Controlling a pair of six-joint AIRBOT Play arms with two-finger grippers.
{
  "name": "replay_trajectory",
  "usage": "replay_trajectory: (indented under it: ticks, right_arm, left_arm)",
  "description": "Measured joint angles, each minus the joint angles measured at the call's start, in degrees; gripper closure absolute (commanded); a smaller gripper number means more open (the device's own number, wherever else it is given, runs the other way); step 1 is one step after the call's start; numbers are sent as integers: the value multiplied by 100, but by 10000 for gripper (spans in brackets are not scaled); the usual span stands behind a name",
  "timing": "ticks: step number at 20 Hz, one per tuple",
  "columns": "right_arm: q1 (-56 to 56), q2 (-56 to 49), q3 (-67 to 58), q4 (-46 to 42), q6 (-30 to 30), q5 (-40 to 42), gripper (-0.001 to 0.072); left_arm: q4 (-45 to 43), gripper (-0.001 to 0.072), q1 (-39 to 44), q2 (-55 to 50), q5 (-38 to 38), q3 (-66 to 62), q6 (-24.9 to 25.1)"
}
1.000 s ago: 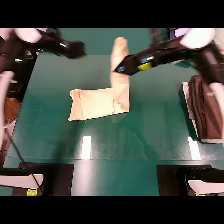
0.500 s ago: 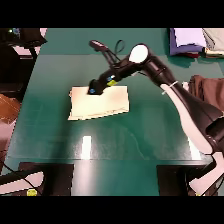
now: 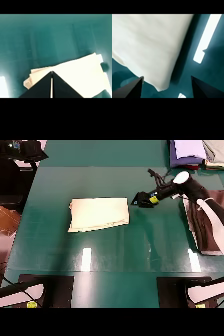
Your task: Fold the shirts.
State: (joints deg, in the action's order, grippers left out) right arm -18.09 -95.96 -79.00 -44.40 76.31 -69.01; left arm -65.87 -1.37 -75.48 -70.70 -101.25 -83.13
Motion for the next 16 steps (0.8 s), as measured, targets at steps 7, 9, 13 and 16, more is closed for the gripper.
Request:
replay_trajectory:
  ticks: [7,9,13,16]
  right_arm:
    - [-339,-885,-146,813,105,205,50]
    - [-616,-1231,-487,944,107,181,319]
    - [-1045,-1753,-1220,918,111,219,695]
    - [-1086,-1827,-1733,713,87,157,695]
  left_arm:
    - [9,680,367,-9,173,0,94]
    - [9,681,404,-9,175,0,103]
    - [9,682,435,-11,116,0,109]
    - [-4,682,520,-11,63,0,109]
